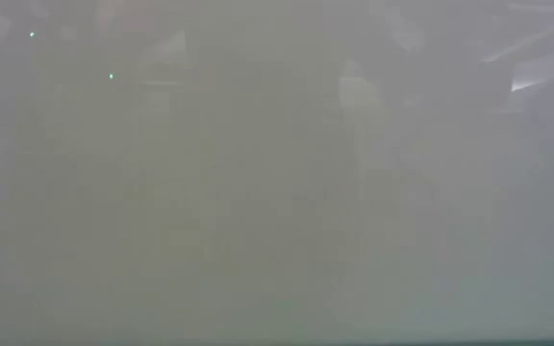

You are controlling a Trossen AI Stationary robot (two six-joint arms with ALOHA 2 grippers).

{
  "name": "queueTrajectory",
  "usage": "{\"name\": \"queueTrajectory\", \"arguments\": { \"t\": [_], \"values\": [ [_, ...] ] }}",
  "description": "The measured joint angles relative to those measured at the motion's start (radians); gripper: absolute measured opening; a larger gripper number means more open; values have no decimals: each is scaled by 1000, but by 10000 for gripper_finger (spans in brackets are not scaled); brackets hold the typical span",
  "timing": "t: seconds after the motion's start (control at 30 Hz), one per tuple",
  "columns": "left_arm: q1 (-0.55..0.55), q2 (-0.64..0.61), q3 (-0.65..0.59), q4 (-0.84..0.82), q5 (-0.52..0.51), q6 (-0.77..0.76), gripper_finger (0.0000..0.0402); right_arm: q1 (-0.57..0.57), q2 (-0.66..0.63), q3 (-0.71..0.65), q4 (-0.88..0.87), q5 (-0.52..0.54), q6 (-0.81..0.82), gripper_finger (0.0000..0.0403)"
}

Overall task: Sort & place blocks by color
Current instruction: Put the left blue small block into the white bin

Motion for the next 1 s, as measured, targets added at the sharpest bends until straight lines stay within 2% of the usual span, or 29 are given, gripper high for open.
{"name": "queueTrajectory", "arguments": {
  "t": [0.13, 0.33, 0.4, 0.57, 0.6, 0.83, 1.0],
  "values": [
    [0, -6, -39, 80, 10, 28, 273, 0, 0, 0, 56, -3, 21, 251],
    [16, -5, -44, 89, 14, 60, 264, 0, 0, 0, 153, -4, 26, 251],
    [22, -4, -44, 93, 19, 88, 241, 0, 0, 0, 190, -6, 26, 251],
    [42, -3, -45, 114, 39, 183, 140, 0, 0, 0, 279, -31, 26, 251],
    [48, -3, -45, 114, 49, 194, 130, 0, 0, 0, 291, -31, 27, 251],
    [69, -31, -42, 100, 75, 196, 132, 0, 0, 0, 436, -30, 31, 251],
    [71, -123, 4, 121, 27, 130, 132, -7, 0, 0, 556, 2, 122, 251]
  ]
}}
